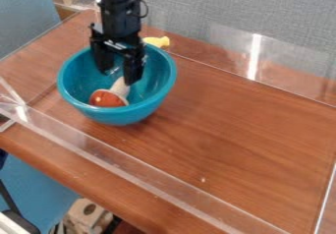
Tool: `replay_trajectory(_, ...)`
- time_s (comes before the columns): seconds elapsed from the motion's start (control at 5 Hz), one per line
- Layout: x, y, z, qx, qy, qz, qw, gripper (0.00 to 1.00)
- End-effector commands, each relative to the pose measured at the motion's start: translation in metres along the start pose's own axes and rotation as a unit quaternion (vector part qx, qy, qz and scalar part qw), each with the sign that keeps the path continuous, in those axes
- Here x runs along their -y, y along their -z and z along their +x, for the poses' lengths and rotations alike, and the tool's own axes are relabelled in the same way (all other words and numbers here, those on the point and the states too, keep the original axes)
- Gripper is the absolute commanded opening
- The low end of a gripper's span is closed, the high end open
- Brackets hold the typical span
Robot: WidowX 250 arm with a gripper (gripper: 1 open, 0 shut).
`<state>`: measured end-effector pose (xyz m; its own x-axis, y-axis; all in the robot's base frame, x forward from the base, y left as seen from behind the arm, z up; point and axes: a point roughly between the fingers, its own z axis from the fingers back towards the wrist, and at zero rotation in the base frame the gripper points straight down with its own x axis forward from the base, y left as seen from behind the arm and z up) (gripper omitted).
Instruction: Remove the mushroom from the blue bowl and put it on the table
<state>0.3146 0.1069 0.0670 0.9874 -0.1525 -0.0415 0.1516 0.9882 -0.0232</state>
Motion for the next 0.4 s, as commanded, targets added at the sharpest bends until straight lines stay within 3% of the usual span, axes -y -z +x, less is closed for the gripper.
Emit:
replay_trajectory(0.0, -0.0056, -0.0177, 0.0161, 0.025, -0.019, 0.009, 0.9995, 1.0)
replay_trajectory(0.2, -0.0095, -0.0231, 0.0233, 0.028, -0.04, 0.006, 0.9988, 1.0)
